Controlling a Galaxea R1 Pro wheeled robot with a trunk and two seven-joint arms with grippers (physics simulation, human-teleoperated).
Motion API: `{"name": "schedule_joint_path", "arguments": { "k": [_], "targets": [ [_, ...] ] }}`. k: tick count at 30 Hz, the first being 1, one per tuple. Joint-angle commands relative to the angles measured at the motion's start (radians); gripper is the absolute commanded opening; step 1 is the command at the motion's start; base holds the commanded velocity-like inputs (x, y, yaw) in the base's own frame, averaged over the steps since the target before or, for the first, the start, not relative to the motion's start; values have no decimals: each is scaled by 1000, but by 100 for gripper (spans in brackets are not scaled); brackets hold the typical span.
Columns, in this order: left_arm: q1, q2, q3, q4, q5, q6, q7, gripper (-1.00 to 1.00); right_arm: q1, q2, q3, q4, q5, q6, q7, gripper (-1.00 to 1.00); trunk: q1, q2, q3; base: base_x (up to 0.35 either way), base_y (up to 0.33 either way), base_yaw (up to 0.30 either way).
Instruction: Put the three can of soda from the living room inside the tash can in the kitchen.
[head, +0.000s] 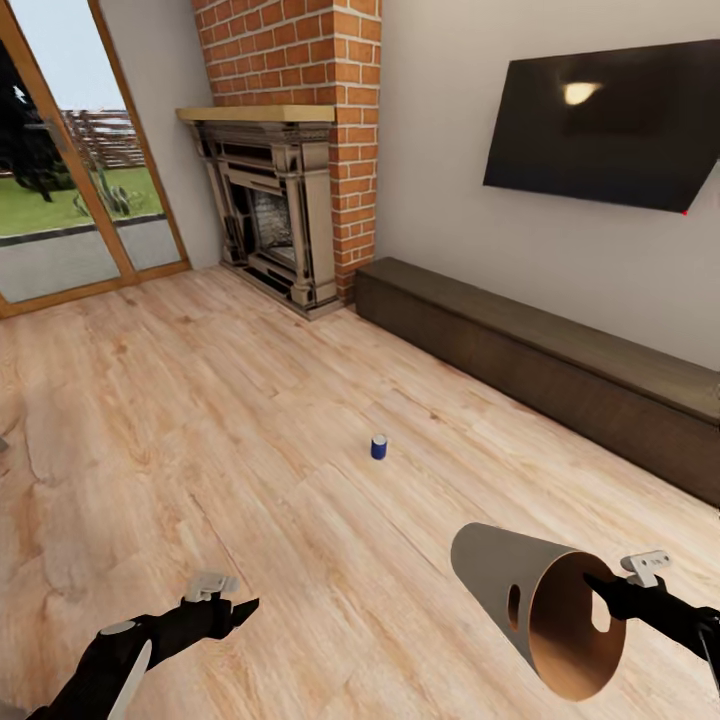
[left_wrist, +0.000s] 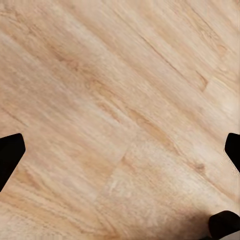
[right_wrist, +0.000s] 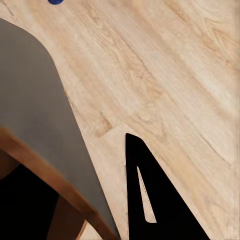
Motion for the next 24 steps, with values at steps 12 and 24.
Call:
{"name": "schedule_joint_path", "arguments": {
  "k": [12,24],
  "targets": [
    [0,-1,0,0,-1,0,1,100,-1,15,-2,-1,-6,-3,1,-100,0,0,10,252,-234,-183],
    [0,0,0,0,-2,0,1,100,-1,16,-2,-1,-8,-3,1,-100,0,0,23,312,-46,-200]
  ]
}}
